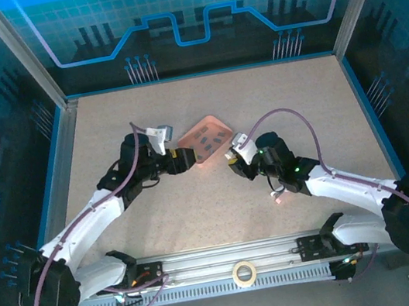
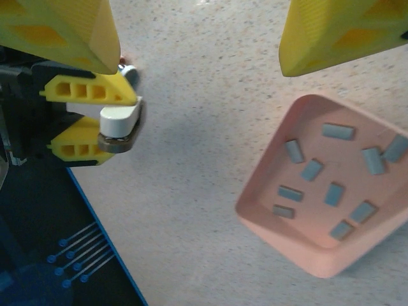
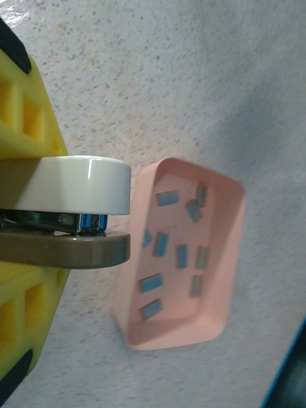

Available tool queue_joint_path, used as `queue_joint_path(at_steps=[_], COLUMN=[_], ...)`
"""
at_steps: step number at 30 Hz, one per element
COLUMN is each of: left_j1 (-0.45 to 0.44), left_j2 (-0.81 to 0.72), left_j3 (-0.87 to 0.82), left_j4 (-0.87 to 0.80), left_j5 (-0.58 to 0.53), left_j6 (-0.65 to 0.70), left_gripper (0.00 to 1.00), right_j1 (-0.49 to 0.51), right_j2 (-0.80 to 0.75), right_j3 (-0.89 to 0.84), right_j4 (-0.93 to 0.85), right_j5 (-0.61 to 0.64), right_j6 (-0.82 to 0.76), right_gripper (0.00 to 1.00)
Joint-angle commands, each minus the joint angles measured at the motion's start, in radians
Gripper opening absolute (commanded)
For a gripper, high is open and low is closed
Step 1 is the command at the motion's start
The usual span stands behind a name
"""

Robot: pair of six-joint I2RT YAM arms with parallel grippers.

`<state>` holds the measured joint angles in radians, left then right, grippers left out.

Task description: Load the staples into the stapler

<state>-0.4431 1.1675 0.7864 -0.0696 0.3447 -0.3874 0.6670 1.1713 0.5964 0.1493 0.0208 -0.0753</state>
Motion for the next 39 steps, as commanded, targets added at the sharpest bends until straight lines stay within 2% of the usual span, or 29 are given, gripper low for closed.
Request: queue_joint_path(at_steps=[1,7,16,24,28,31,33,35,37,39], left_j1=[-0.043,-0.111,-0.159,-0.177,-0.180,-0.180,-0.178,-0.178,-0.178,-0.179], left_j2=[0.034,0.101,0.161,0.178,0.178,0.178,0.174,0.169,0.161,0.155], left_j3=[0.058,0.113,0.160,0.171,0.169,0.170,0.171,0.166,0.162,0.159], left_j4=[0.052,0.061,0.053,0.033,0.024,0.013,-0.001,-0.010,-0.013,-0.023], left_j5=[0.048,0.049,0.031,0.005,-0.010,-0.016,-0.023,-0.030,-0.028,-0.012], left_j6=[-0.024,-0.019,0.012,0.046,0.061,0.092,0.140,0.214,0.315,0.421], left_gripper=[0.68,0.66,0.63,0.54,0.43,0.30,0.22,0.17,0.11,0.08], right_j1=[0.037,0.091,0.129,0.141,0.144,0.144,0.144,0.135,0.111,0.070], right_j2=[-0.020,-0.004,0.016,0.029,0.031,0.024,0.011,-0.020,-0.066,-0.119], right_j3=[-0.002,0.006,0.013,0.013,0.014,0.007,-0.003,-0.015,-0.024,-0.034], right_j4=[0.171,0.221,0.260,0.281,0.286,0.295,0.295,0.261,0.193,0.111], right_j5=[0.002,0.073,0.097,0.099,0.097,0.095,0.098,0.088,0.024,-0.086], right_j6=[-0.094,-0.139,-0.164,-0.161,-0.160,-0.160,-0.150,-0.129,-0.110,-0.097], right_gripper=[0.35,0.35,0.35,0.35,0.35,0.36,0.42,0.56,0.62,0.65])
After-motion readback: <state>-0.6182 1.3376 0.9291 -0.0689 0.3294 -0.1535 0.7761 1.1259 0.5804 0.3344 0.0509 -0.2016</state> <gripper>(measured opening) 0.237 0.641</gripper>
